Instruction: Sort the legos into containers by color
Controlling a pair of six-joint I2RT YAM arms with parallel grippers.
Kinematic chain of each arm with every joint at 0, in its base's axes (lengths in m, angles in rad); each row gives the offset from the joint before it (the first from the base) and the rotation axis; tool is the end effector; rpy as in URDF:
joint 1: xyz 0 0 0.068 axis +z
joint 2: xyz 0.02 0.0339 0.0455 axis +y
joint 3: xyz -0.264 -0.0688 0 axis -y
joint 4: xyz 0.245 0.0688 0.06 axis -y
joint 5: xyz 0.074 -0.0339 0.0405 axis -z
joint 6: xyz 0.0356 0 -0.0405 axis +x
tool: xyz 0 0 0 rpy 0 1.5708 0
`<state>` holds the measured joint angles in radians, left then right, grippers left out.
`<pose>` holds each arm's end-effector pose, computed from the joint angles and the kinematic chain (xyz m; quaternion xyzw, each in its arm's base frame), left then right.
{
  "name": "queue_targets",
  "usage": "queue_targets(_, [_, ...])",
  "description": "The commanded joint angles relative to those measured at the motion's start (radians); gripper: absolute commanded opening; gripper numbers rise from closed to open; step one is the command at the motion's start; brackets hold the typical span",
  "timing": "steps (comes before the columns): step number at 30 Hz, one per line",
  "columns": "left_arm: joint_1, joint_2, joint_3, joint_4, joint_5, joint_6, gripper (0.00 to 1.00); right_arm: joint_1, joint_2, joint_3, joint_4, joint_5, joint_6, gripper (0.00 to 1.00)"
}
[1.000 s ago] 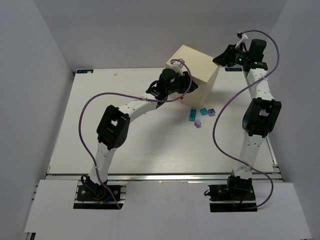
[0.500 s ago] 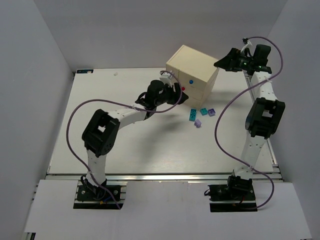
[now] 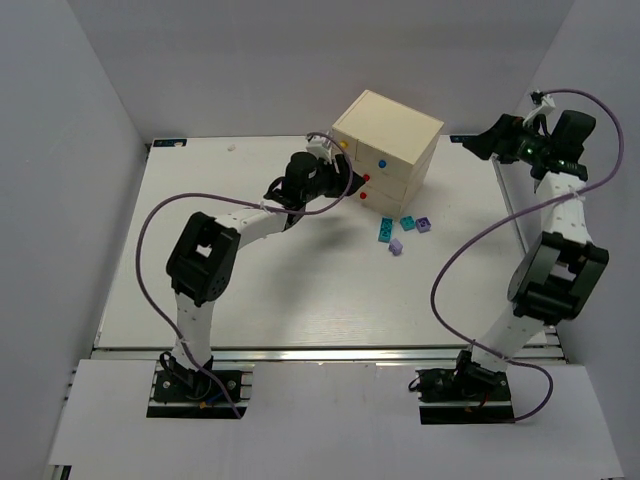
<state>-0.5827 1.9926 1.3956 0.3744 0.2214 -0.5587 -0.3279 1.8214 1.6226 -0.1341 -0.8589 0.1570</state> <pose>0.3885 -0.2654 0.2422 0.0783 0.7756 -0.4078 0.4754 0.4152 -0.1128 0.3479 -0.0567 0.7769 0.2929 0.5545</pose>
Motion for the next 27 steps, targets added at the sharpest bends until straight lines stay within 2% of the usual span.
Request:
queue_targets(1, [0.014,0.049,0.115,-0.069,0.035,-0.014,0.67,-0.013,-0.192,-0.161,0.123,-0.078,-0.070,0.89])
queue_targets(2, [0.014,0.081,0.132,-0.083,0.038,-0.010,0.69,-0.014,-0.224,-0.203,0.207,-0.124,-0.063,0.88])
queue_targets(4, [0.023,0.113,0.190,-0.101,0.044,-0.009,0.70,-0.016,-0.311,-0.274,0.258,-0.153,-0.021,0.85])
queue_targets(6, [0.023,0.155,0.227,-0.126,0.047,-0.009,0.70,-0.016,-0.362,-0.366,0.332,-0.201,0.005,0.76])
queue_targets(7, [0.023,0.167,0.252,-0.124,0.056,-0.009,0.69,-0.016,-0.405,-0.395,0.362,-0.219,0.047,0.65])
queue_targets(9, [0.023,0.196,0.273,-0.130,0.059,-0.009,0.69,-0.016,-0.438,-0.481,0.468,-0.255,0.093,0.50])
queue_targets(10, [0.023,0.204,0.289,-0.132,0.062,-0.009,0.69,-0.016,-0.465,-0.509,0.506,-0.265,0.143,0.39])
queue_targets(12, [0.023,0.216,0.293,-0.121,0.068,-0.012,0.69,-0.020,-0.481,-0.566,0.585,-0.296,0.185,0.30])
queue_targets(27, [0.023,0.290,0.365,-0.109,0.084,-0.029,0.64,-0.100,-0.482,-0.647,0.765,-0.391,0.358,0.30])
